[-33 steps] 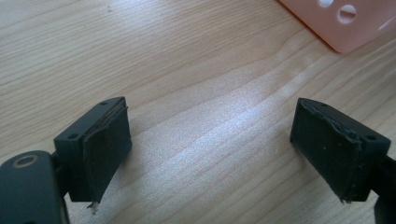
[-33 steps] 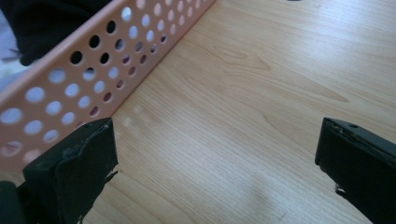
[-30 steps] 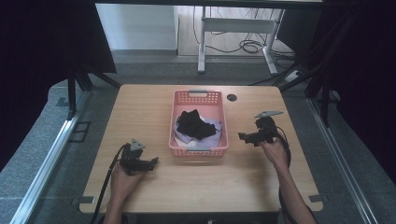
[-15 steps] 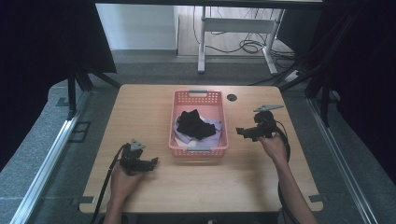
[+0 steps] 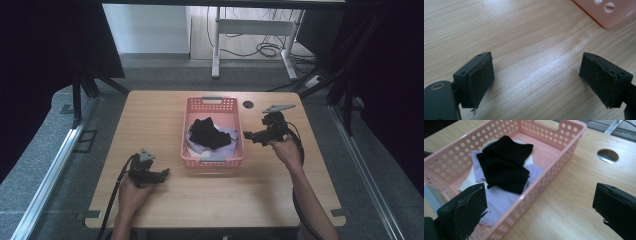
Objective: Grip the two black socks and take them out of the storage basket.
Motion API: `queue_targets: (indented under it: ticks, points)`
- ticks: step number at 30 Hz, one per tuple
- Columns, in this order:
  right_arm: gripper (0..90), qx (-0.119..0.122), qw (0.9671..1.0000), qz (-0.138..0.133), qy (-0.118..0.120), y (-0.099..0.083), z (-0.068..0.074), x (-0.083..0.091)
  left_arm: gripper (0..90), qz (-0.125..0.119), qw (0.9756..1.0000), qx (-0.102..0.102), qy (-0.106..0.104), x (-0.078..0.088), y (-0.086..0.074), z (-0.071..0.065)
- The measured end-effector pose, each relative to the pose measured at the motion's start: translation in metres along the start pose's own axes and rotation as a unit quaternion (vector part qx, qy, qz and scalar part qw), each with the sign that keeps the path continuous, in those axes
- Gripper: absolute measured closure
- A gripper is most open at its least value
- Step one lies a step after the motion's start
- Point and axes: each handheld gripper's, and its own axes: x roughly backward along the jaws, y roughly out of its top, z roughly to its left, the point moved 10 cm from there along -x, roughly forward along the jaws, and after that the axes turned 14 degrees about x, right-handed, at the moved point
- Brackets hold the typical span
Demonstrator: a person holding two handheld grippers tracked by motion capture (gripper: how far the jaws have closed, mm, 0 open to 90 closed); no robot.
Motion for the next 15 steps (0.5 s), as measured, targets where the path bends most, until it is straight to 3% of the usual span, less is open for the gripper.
queue_targets:
  ticks: [7,15]
  points:
    - [0.0,0.020,0.9996,0.001,0.020,0.014,0.012,-0.010,12.1,0.000,1.0000,0.000,0.000,0.000,0.000,0.000]
    - [0.0,0.020,0.9991,0.002,0.038,0.028,0.021,-0.021,12.1,0.000,1.0000,0.000,0.000,0.000,0.000,0.000]
